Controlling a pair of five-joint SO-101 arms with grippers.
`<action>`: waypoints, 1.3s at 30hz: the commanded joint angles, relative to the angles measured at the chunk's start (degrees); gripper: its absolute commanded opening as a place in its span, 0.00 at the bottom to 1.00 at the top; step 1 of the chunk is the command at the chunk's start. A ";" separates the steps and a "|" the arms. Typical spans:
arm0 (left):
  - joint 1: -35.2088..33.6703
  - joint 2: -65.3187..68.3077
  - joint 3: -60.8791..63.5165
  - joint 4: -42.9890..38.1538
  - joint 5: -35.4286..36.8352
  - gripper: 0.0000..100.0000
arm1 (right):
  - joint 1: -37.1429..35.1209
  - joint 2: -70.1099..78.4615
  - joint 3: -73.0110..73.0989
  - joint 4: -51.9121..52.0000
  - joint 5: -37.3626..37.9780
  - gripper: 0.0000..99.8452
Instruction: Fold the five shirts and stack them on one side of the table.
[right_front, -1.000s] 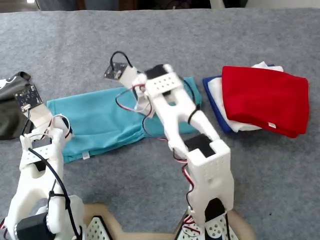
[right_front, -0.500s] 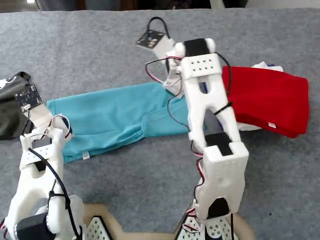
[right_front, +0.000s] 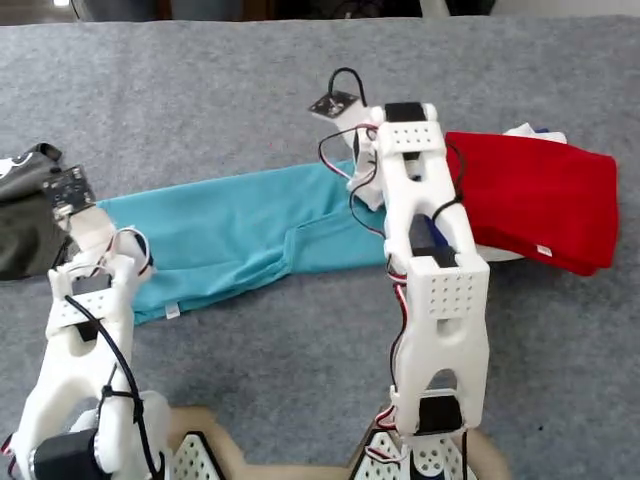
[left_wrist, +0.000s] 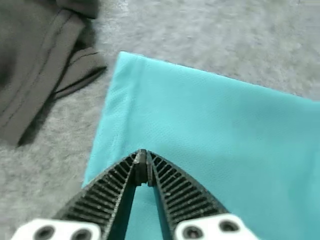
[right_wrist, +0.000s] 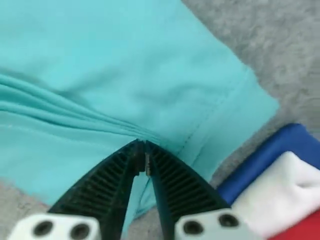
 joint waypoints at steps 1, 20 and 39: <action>2.15 -2.81 -2.24 2.55 -4.84 0.03 | -1.76 -3.65 -8.84 8.00 0.70 0.01; -7.34 -0.26 -43.82 54.59 -16.88 0.15 | 0.18 -19.56 1.19 14.68 8.53 0.01; -11.74 37.89 -54.64 53.19 -17.05 0.21 | -0.88 -19.74 3.30 13.89 8.44 0.01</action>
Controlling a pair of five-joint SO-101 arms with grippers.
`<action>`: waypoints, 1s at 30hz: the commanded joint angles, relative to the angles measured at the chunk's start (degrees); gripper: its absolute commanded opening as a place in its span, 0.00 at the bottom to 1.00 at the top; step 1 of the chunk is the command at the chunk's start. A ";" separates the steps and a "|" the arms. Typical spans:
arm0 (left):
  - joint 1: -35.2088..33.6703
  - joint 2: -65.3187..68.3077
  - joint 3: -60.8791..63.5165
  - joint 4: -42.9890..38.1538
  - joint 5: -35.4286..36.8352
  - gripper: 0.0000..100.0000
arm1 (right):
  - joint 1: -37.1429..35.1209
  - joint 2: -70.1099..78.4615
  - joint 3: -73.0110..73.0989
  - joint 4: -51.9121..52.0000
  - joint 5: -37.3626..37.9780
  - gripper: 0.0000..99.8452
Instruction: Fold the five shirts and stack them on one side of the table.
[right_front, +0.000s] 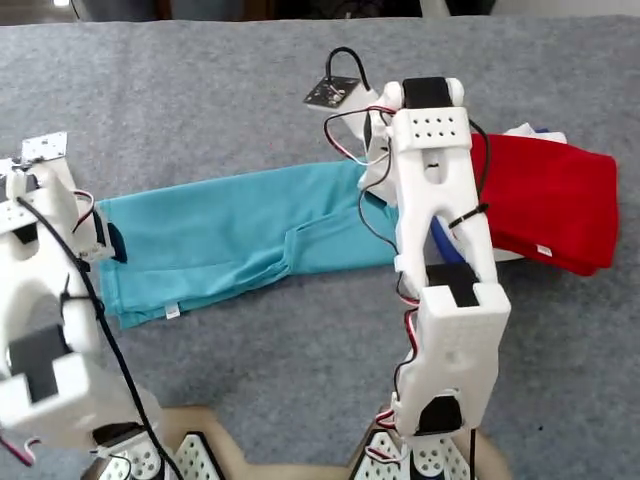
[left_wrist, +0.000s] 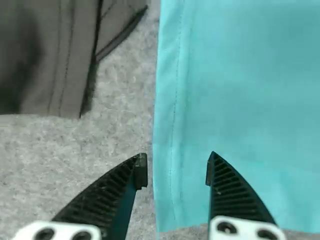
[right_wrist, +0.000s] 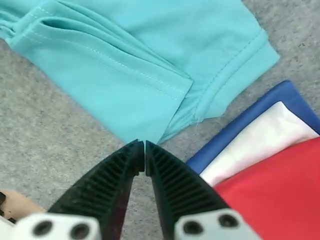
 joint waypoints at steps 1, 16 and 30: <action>-0.31 4.48 -6.73 1.05 1.76 0.21 | -1.14 -3.65 -0.13 -0.26 0.35 0.01; 1.63 24.79 -16.48 5.63 10.46 0.21 | -3.34 -3.65 -0.66 -0.53 0.26 0.01; 4.97 24.53 -18.42 4.92 14.33 0.03 | -2.99 -3.74 -10.59 -0.09 -5.45 0.01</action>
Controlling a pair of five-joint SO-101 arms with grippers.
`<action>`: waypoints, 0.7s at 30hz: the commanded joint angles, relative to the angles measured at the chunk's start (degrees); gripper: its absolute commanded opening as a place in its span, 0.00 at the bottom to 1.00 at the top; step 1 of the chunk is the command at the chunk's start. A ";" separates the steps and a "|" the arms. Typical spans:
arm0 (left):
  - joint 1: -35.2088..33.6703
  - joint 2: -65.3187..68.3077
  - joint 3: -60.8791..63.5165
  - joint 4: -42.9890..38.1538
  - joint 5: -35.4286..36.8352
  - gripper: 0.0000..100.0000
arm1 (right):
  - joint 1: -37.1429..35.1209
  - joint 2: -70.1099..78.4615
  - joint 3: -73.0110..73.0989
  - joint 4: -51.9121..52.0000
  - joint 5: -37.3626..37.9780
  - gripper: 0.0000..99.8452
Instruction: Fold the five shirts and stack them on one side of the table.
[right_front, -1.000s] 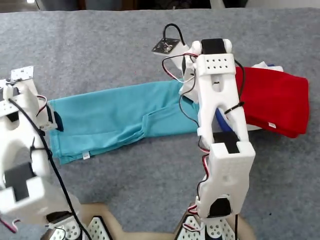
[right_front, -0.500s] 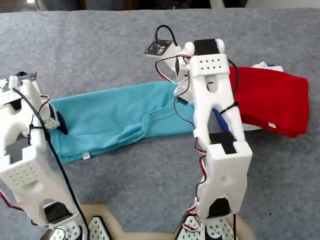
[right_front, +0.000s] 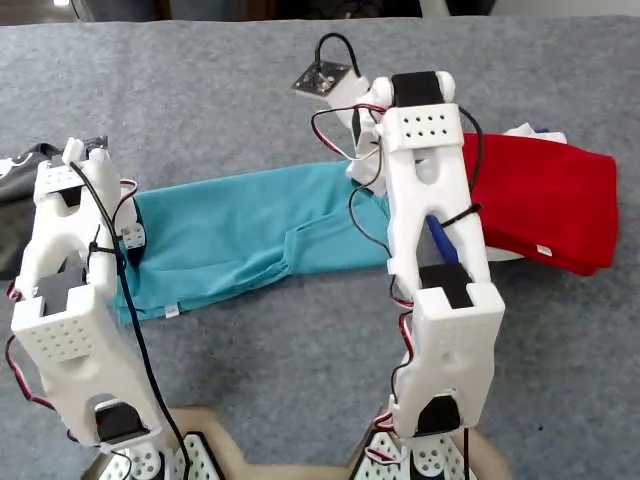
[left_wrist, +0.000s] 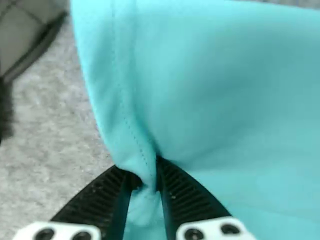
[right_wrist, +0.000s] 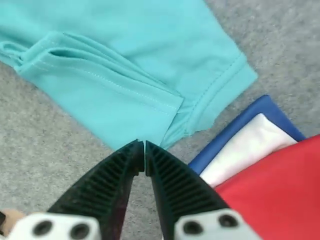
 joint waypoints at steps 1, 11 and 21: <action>-4.44 0.09 -2.77 -0.09 1.41 0.03 | -0.35 -3.74 -5.49 -0.09 -1.76 0.01; -14.29 0.09 -23.25 13.89 -4.31 0.03 | 6.33 -3.47 -11.21 -1.32 -9.05 0.01; 3.38 0.00 -34.68 24.09 -3.78 0.03 | 10.99 -3.74 -11.38 -2.46 -8.62 0.01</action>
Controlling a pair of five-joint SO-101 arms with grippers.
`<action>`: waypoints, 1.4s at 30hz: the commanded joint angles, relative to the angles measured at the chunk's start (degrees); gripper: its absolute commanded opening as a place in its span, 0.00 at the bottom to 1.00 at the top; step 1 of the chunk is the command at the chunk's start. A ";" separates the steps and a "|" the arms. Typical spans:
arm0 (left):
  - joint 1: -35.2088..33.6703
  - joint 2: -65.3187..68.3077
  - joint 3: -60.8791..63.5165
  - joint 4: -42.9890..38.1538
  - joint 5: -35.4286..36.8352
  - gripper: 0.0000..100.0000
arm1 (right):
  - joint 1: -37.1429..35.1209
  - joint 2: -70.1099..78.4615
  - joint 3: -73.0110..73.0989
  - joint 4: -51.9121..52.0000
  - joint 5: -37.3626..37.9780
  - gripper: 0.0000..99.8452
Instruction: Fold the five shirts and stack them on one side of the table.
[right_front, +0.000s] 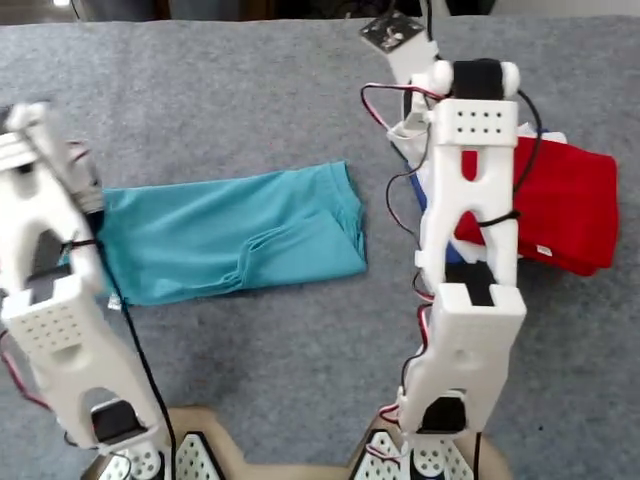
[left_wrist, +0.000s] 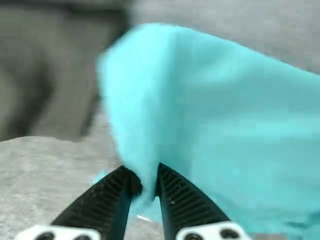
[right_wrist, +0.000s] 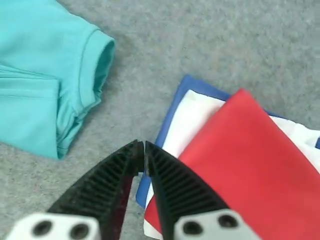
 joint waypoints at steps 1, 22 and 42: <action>8.04 -1.23 -3.47 1.49 -0.09 0.03 | 2.46 -3.74 -2.86 -1.32 -0.18 0.01; 36.88 -0.62 -21.76 1.49 2.73 0.03 | 16.79 -5.23 -25.54 0.79 -2.02 0.01; 49.80 -0.53 -21.67 -1.41 6.42 0.03 | 23.30 -5.58 -30.20 0.79 -2.02 0.01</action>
